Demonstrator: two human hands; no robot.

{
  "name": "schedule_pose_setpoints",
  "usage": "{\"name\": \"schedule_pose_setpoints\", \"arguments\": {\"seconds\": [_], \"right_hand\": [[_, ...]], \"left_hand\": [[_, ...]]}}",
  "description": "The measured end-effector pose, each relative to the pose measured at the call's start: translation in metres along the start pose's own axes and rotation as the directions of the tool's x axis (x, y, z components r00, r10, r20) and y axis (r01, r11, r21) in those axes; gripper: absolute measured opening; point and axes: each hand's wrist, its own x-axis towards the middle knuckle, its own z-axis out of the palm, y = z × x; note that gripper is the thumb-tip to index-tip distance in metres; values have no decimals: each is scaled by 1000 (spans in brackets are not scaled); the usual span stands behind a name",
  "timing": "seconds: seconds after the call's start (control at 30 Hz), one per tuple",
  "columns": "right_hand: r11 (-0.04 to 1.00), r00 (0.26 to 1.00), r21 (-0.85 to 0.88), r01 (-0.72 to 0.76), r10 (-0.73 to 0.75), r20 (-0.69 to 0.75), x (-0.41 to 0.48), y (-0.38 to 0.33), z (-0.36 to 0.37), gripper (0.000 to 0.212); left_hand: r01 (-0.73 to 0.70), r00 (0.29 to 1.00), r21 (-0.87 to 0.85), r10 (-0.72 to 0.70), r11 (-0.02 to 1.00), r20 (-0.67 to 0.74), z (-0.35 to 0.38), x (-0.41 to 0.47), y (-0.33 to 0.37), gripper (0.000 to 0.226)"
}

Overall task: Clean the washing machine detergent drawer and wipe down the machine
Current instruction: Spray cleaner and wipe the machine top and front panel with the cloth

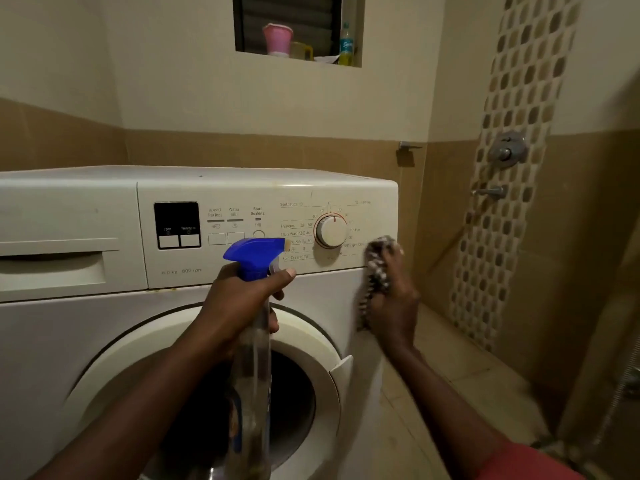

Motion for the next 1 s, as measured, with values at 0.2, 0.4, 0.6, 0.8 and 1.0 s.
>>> {"name": "schedule_pose_setpoints", "arguments": {"seconds": [0.2, 0.4, 0.6, 0.8, 1.0], "right_hand": [[966, 955, 77, -247, 256, -150, 69, -8, -23, 59], [905, 888, 114, -410, 424, -178, 118, -24, -33, 36], [869, 851, 83, -488, 495, -177, 172, -48, -63, 32], [838, 824, 33, -545, 542, -162, 245, -96, -113, 27], [787, 782, 6, -618, 614, -108, 316, -141, -184, 27]], "left_hand": [[-2, 999, -28, 4, 1000, 54, 23, 9, 14, 31], [35, 991, -83, -23, 996, 135, 59, 29, 54, 30], [84, 977, -111, -60, 990, 203, 88, 54, 113, 25], [27, 975, -76, -9, 997, 222, 117, 80, 202, 18], [58, 950, -10, -52, 998, 308, 175, 87, 274, 12]]}}
